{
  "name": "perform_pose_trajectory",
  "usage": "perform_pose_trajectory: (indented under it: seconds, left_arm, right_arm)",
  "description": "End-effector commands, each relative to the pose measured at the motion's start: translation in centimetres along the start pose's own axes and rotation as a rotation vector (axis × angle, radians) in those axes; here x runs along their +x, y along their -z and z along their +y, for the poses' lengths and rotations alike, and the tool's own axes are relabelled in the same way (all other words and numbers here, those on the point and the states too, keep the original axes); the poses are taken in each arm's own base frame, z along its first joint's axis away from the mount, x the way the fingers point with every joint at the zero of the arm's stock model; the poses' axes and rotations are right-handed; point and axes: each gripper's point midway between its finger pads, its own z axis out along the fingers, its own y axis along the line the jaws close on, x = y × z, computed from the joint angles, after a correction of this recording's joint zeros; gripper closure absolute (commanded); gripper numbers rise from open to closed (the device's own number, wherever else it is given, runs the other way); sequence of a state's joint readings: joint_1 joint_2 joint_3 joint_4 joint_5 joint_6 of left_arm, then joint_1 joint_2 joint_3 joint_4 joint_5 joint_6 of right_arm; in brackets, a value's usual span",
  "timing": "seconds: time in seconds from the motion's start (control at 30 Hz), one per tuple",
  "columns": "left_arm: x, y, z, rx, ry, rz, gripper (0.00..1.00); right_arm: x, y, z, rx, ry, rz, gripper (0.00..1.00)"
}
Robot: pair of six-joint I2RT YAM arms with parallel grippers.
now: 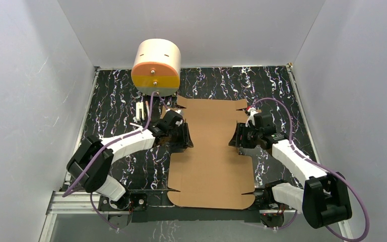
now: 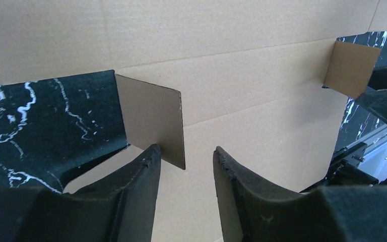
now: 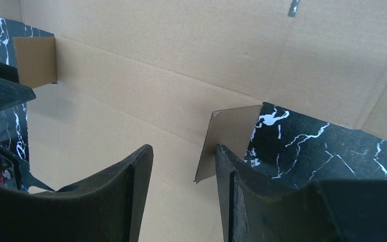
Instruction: Fold the paper box
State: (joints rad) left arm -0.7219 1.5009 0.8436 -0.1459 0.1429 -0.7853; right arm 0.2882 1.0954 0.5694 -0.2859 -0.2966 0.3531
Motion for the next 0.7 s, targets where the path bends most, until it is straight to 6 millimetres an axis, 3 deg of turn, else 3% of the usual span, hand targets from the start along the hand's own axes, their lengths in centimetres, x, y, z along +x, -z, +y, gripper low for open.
perform_pose_trajectory:
  seconds: [0.0,0.2,0.3,0.47,0.67]
  left_arm:
    - [-0.7,0.0,-2.0,0.020,-0.044,-0.014,0.59]
    - [-2.2,1.8,-1.1,-0.065,-0.107,-0.076,0.53]
    - [-4.0,3.4,0.3,-0.138,-0.142,-0.134,0.51]
    - [-6.7,5.6,2.1,-0.097,-0.112,-0.141,0.50]
    - [-11.3,7.2,6.6,-0.131,-0.061,-0.159,0.49]
  right_arm:
    - [-2.0,-0.4,1.8,-0.028,0.024,-0.039,0.42]
    - [-3.7,0.7,1.1,0.047,0.097,-0.103,0.35]
    - [-5.1,1.7,0.8,0.088,0.152,-0.157,0.29]
    - [-6.7,2.5,1.4,0.087,0.219,-0.189,0.22]
    - [-8.7,2.5,2.6,0.042,0.276,-0.245,0.12]
